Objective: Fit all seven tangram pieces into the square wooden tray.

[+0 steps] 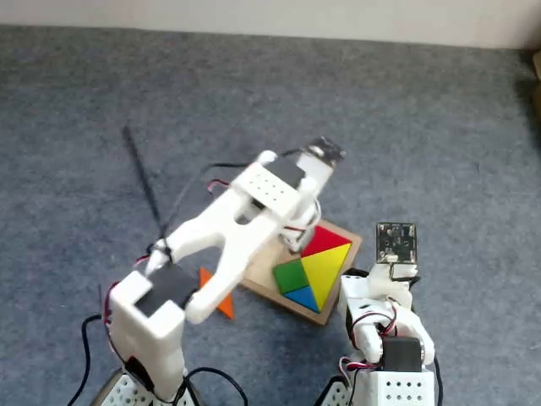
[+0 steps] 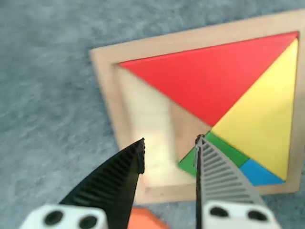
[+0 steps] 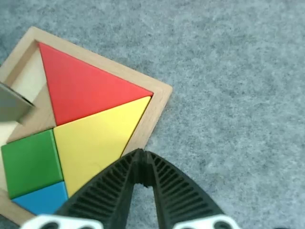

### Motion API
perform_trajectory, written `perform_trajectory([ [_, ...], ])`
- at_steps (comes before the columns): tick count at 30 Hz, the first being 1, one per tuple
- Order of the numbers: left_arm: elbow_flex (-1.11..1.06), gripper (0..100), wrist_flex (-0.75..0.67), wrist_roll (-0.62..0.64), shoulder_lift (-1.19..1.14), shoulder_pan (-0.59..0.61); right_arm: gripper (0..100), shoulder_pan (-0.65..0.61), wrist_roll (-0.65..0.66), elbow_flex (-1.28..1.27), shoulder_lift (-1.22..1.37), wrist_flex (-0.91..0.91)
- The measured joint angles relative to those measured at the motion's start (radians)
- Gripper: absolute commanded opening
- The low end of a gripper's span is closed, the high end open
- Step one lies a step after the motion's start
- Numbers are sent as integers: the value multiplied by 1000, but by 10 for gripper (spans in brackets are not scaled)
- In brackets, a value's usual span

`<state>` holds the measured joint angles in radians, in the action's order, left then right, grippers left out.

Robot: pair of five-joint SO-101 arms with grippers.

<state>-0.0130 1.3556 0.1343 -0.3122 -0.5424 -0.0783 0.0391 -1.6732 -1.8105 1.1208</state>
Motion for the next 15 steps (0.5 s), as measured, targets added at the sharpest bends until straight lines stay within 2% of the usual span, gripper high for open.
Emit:
perform_trajectory([
  [8,-2,181,141,0,284,112,4,55,0,0,0,-3],
  [15,-172,181,173,-3,551,281,4,64,0,0,0,25],
])
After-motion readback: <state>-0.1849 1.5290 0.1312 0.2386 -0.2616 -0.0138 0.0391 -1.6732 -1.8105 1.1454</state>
